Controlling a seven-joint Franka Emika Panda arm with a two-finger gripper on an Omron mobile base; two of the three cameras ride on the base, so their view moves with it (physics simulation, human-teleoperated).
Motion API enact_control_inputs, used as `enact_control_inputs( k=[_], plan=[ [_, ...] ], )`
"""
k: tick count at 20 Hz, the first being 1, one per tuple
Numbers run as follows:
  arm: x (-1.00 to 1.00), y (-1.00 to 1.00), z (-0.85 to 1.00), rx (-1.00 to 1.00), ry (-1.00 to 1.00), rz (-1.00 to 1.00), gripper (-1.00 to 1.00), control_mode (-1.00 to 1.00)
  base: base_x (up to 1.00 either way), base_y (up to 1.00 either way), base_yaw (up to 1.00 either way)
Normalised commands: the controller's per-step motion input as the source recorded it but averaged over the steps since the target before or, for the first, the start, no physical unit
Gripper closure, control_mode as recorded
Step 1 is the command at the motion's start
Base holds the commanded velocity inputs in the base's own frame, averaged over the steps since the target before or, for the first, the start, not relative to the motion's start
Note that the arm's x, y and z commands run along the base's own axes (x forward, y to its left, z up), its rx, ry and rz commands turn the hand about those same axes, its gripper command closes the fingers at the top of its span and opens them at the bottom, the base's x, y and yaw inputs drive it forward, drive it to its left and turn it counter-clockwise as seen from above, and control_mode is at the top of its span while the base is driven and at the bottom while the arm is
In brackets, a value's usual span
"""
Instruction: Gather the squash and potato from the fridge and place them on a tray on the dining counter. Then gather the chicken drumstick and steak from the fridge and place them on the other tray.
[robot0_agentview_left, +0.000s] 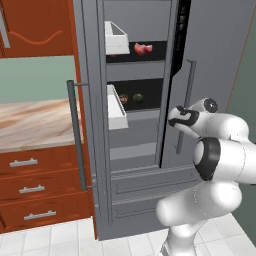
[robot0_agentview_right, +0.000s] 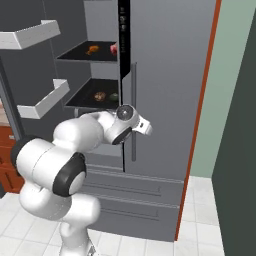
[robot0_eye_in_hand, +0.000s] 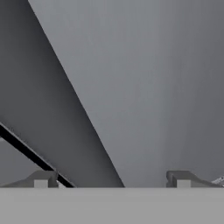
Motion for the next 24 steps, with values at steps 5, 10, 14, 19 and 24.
enact_control_inputs(
  k=[5, 10, 14, 19, 24],
  plan=[
    [0.55, 0.0, -0.02, 0.0, -0.1, 0.01, -1.0, -1.0, 0.0, 0.0, 0.0],
    [0.77, 0.0, 0.0, 0.0, -0.07, 0.03, -1.0, -1.0, 0.0, 0.0, 0.0],
    [0.88, 0.0, 0.0, 0.0, -0.01, 0.05, -1.0, -1.0, 0.0, 0.0, 0.0],
    [0.7, 0.0, 0.01, 0.0, -0.03, 0.05, 1.0, -1.0, 0.0, 0.0, 0.0],
    [0.12, 0.0, 0.26, 0.02, -0.02, 0.01, 1.0, -1.0, 0.0, 0.0, 0.0]
  ],
)
